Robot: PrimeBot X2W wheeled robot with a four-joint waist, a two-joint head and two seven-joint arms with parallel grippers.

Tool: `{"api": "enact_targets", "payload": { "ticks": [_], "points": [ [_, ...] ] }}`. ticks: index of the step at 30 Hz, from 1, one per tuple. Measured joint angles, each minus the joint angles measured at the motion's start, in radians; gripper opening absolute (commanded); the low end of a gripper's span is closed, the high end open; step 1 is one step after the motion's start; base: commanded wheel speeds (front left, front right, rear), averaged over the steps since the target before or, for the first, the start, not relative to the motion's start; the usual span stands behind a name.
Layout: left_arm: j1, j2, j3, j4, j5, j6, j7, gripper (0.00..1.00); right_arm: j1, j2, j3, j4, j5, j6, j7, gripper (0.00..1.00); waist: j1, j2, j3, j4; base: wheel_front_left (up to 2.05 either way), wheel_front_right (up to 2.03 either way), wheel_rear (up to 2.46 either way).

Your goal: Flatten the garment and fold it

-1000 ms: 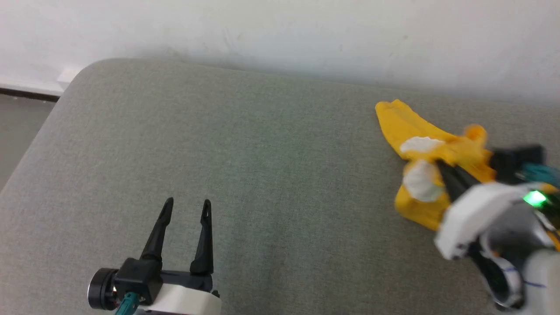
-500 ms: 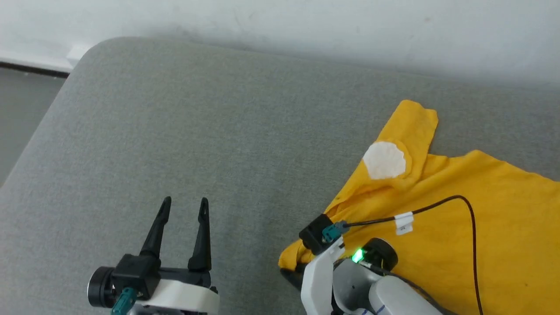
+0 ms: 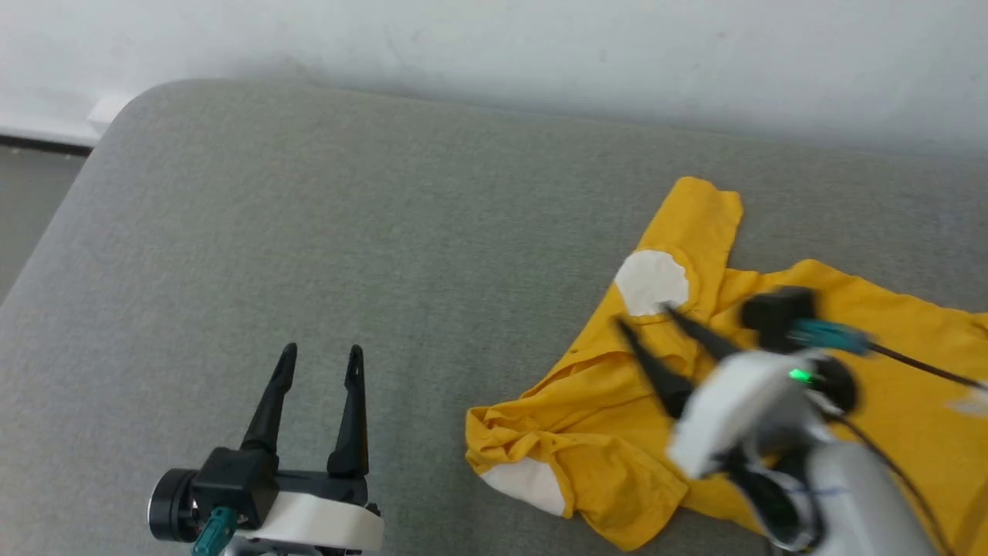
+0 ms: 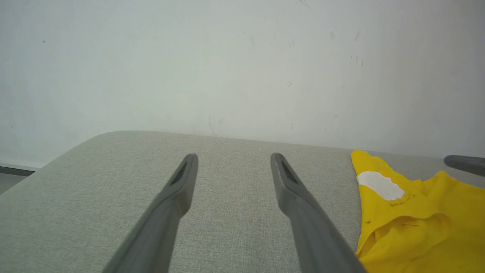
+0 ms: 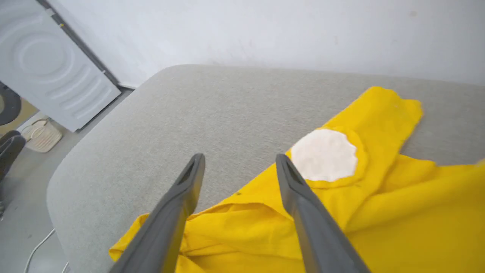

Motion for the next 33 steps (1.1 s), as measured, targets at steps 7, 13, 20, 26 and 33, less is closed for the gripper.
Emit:
{"api": "enact_targets", "payload": {
  "ticks": [7, 13, 20, 26, 33],
  "points": [
    [0.037, 0.0, 0.018, -0.051, 0.008, 0.0, 0.0, 1.0, 0.259, -0.004, -0.271, -0.229, -0.056, 0.0, -0.247, 1.0, -0.0002, 0.0, -0.035, -0.071, 0.0, 0.0, 0.0],
    [0.098, 0.001, 0.019, -0.089, 0.016, -0.01, 0.0, 1.0, 0.459, -0.004, -0.37, -0.249, -0.045, 0.0, -0.461, 1.0, -0.0002, 0.0001, -0.055, -0.138, 0.0, 0.0, 0.0],
    [0.156, 0.001, 0.018, -0.095, 0.027, -0.012, 0.0, 1.0, 0.524, -0.004, -0.392, -0.183, -0.031, 0.0, -0.578, 1.0, -0.0002, 0.0001, -0.073, -0.203, 0.0, 0.0, 0.0],
    [0.1, 0.016, -0.035, -0.089, 0.049, -0.052, 0.009, 1.0, 0.504, -0.004, -0.403, -0.178, -0.035, 0.0, -0.594, 1.0, -0.0002, 0.0001, -0.083, -0.225, 0.0, 0.0, 0.0],
    [-0.234, 0.072, -0.216, -0.031, 0.055, -0.104, 0.185, 1.0, 0.443, -0.004, -0.451, -0.208, -0.055, 0.0, -0.6, 1.0, 0.0, 0.0001, -0.036, -0.215, 0.0, 0.0, 0.0]
  ]
}}
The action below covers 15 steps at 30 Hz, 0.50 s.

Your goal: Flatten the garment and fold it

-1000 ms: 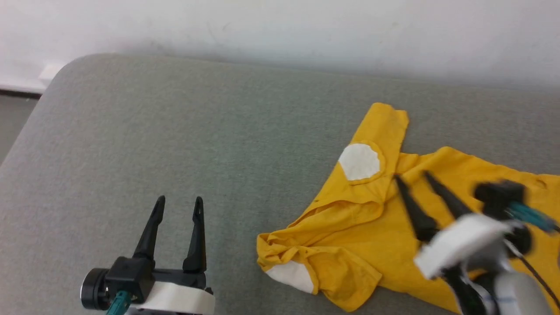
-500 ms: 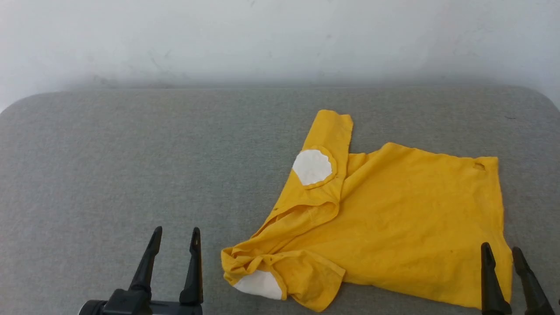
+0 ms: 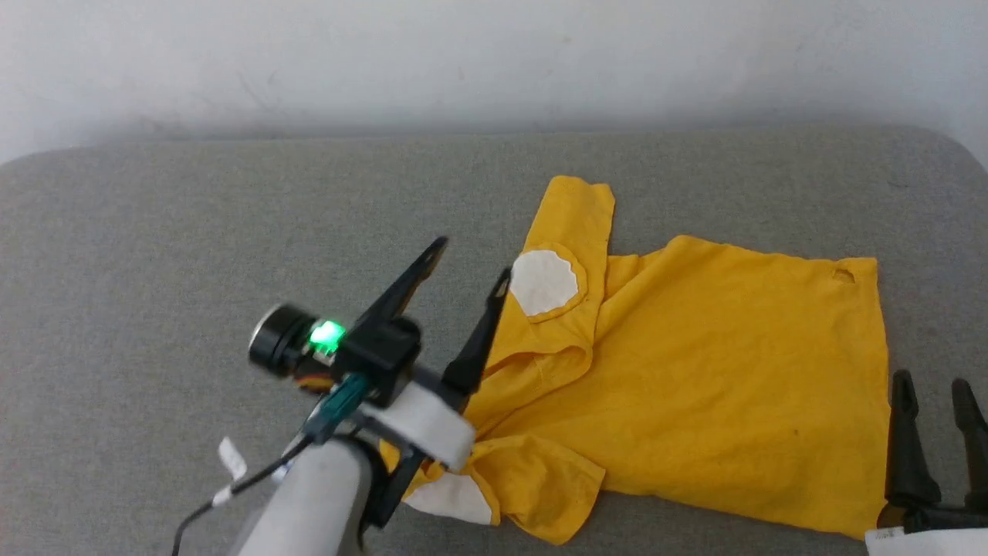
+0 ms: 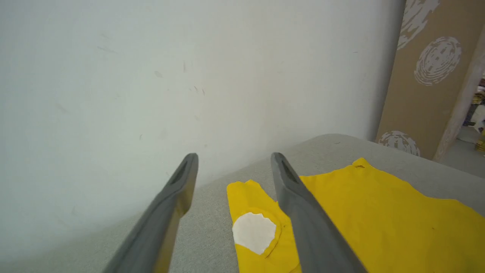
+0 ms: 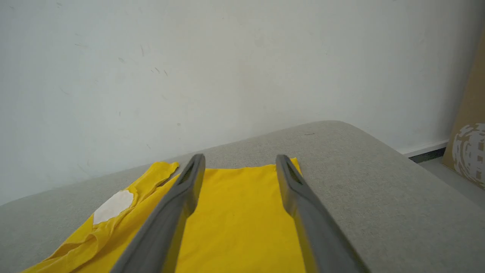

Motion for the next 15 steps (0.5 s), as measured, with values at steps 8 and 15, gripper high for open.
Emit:
{"api": "enact_targets", "payload": {
  "ticks": [8, 15],
  "points": [
    [-0.436, 0.041, -0.321, 0.206, -0.107, -0.004, 0.18, 1.0, -0.085, 0.0, -0.013, -0.009, -0.009, 0.0, -0.001, 1.0, 0.0002, 0.0, 0.103, 0.0, 0.0, 0.0, 0.0],
    [-0.622, 0.046, -0.588, 0.375, -0.273, -0.004, 0.307, 1.0, -0.126, 0.0, 0.007, 0.003, -0.002, 0.0, -0.001, 1.0, 0.0003, -0.0001, 0.196, -0.023, 0.0, 0.0, 0.0]
  ]
}}
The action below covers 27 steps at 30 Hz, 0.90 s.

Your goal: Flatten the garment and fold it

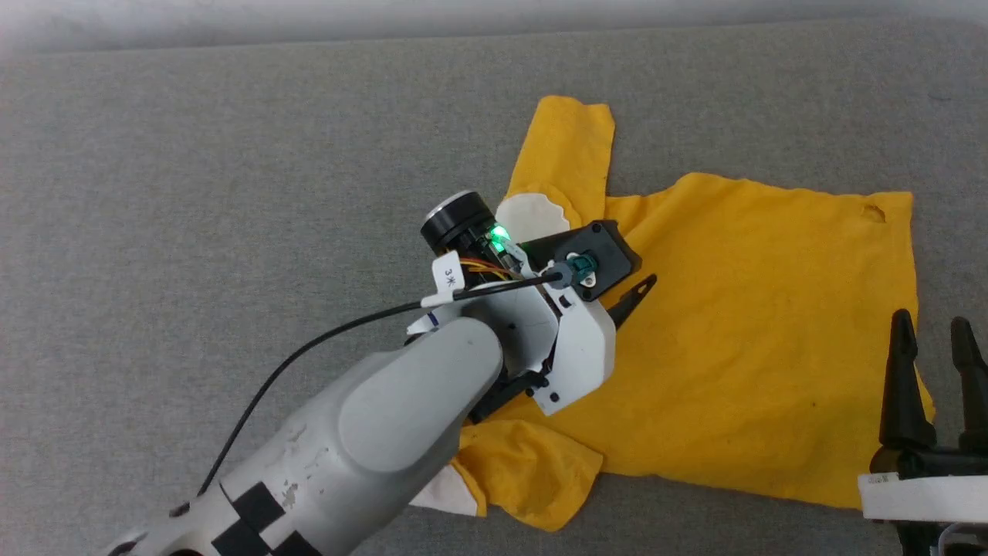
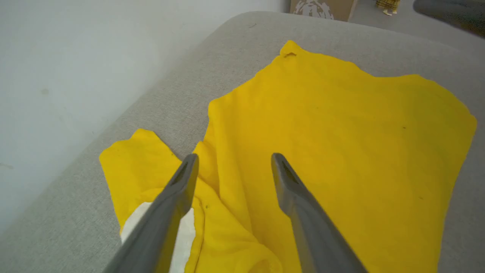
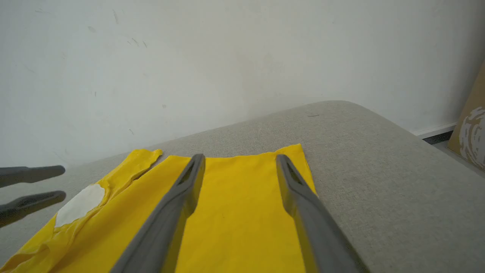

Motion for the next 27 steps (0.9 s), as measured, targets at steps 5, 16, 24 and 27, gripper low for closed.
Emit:
{"api": "enact_targets", "payload": {
  "ticks": [5, 16, 24, 27],
  "points": [
    [-0.078, 0.026, -0.085, 0.14, -0.016, 0.0, 0.015, 1.0, -0.026, 0.0, 0.015, 0.002, 0.004, 0.0, 0.0, 1.0, -0.0001, 0.0, 0.053, -0.031, 0.0, 0.0, 0.0],
    [-0.176, 0.025, -0.228, 0.29, -0.126, 0.001, 0.038, 0.0, -0.047, 0.0, 0.007, 0.004, 0.013, 0.0, 0.0, 1.0, -0.0005, 0.0, 0.118, -0.103, 0.0, 0.0, 0.0],
    [-0.154, -0.026, -0.035, 0.325, -0.325, 0.058, -0.117, 0.0, -0.046, -0.001, -0.008, 0.017, 0.005, 0.0, 0.0, 1.0, -0.0003, 0.0, 0.088, -0.076, 0.0, 0.0, 0.0],
    [-0.158, -0.02, 0.086, 0.324, -0.404, 0.117, -0.176, 0.0, -0.045, 0.0, -0.006, 0.029, -0.003, 0.0, 0.0, 1.0, -0.0002, 0.0, 0.062, -0.052, 0.0, 0.0, 0.0]
  ]
}}
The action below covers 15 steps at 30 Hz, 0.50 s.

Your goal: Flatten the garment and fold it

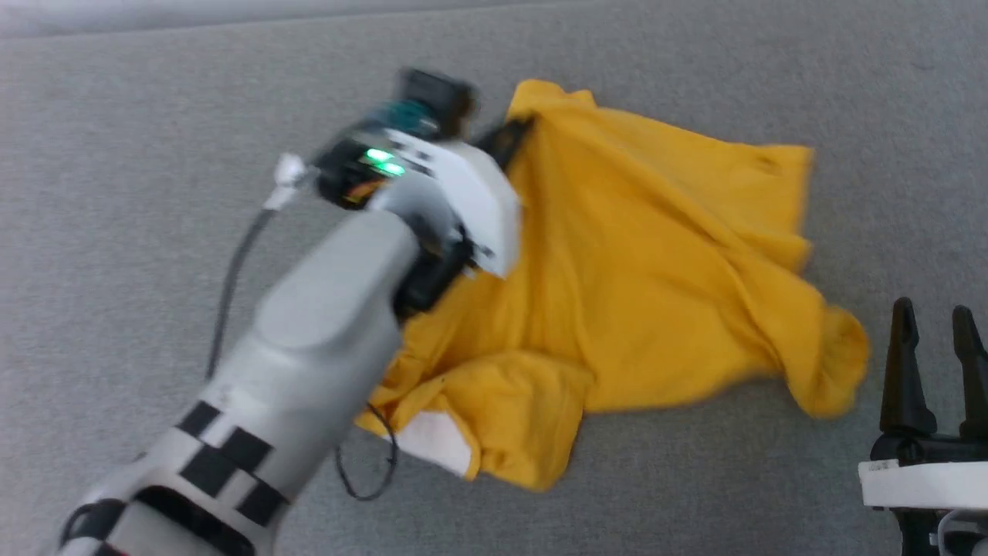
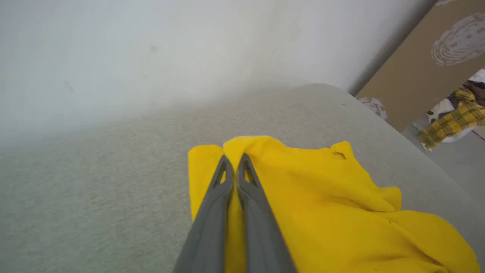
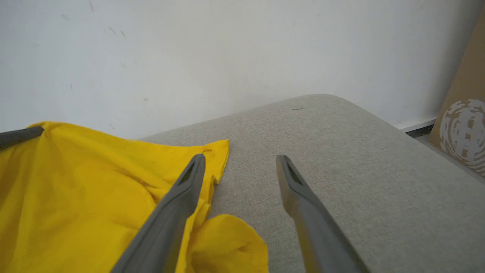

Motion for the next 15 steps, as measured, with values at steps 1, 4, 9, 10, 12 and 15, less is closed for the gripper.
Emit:
{"api": "enact_targets", "payload": {
  "ticks": [1, 4, 9, 10, 12, 15],
  "points": [
    [0.0, 0.015, 0.037, 0.0, -0.02, 0.02, -0.016, 0.0, 0.001, 0.0, 0.0, 0.003, -0.004, 0.0, 0.0, 1.0, -0.0001, 0.0, -0.01, 0.009, 0.0, 0.0, 0.0],
    [0.006, 0.081, 0.127, 0.007, -0.065, 0.075, -0.053, 0.0, 0.005, 0.0, 0.001, 0.012, -0.005, 0.0, 0.0, 1.0, -0.0001, 0.0, -0.037, 0.033, 0.0, 0.0, 0.0],
    [0.11, 0.217, 0.227, 0.038, -0.118, 0.138, -0.093, 0.0, 0.016, 0.0, 0.004, 0.025, -0.006, 0.0, 0.0, 1.0, -0.0002, 0.0, -0.077, 0.062, 0.0, 0.0, 0.0],
    [0.146, 0.237, 0.238, 0.047, -0.128, 0.147, -0.097, 0.0, 0.019, 0.0, 0.004, 0.027, -0.006, 0.0, 0.0, 1.0, -0.0002, 0.0, -0.082, 0.065, 0.0, 0.0, 0.0],
    [0.218, 0.265, 0.256, 0.058, -0.146, 0.159, -0.111, 0.0, 0.022, 0.0, 0.004, 0.03, -0.006, 0.0, 0.0, 1.0, -0.0003, 0.0, -0.091, 0.069, 0.0, 0.0, 0.0],
    [0.3, 0.266, 0.282, 0.049, -0.189, 0.158, -0.135, 0.83, 0.026, 0.0, 0.002, 0.034, -0.006, 0.0, 0.0, 1.0, -0.0003, 0.0, -0.096, 0.074, 0.0, 0.0, 0.0]
  ]
}}
